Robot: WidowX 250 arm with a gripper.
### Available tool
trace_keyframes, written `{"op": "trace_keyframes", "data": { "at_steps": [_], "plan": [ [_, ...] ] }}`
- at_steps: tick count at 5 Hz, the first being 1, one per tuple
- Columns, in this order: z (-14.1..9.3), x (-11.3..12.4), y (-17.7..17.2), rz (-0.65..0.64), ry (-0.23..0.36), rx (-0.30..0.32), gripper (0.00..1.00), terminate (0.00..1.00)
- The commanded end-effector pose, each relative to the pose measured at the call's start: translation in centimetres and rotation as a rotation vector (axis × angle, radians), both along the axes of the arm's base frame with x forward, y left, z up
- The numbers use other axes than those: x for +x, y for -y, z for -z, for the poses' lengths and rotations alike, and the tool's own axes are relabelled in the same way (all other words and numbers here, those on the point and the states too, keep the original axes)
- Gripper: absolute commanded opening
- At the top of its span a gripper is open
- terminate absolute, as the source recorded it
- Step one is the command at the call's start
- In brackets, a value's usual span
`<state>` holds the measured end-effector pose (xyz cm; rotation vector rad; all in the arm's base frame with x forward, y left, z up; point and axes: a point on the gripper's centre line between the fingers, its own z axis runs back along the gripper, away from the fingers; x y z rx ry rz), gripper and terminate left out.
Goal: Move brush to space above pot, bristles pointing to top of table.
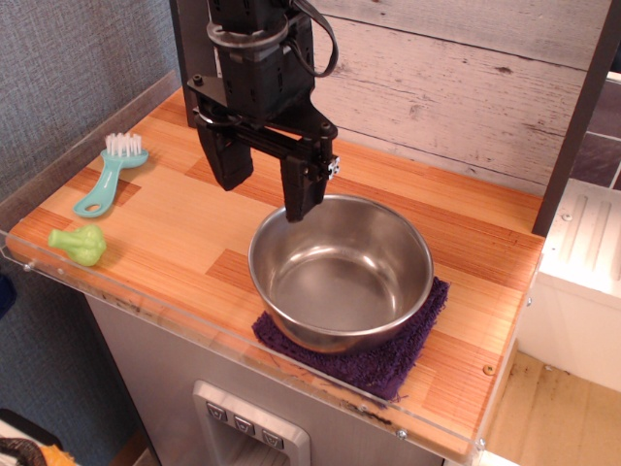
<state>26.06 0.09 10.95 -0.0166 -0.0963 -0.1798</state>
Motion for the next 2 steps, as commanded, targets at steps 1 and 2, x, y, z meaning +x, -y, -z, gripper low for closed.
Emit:
{"op": "trace_keyframes", "data": {
  "at_steps": [1, 2],
  "plan": [
    [0.0, 0.0, 0.0, 0.0, 0.0, 0.0, 1.0, 0.0],
    [-0.7, 0.2, -3.2, -0.078, 0.016, 0.013, 1.0, 0.0]
  ]
}}
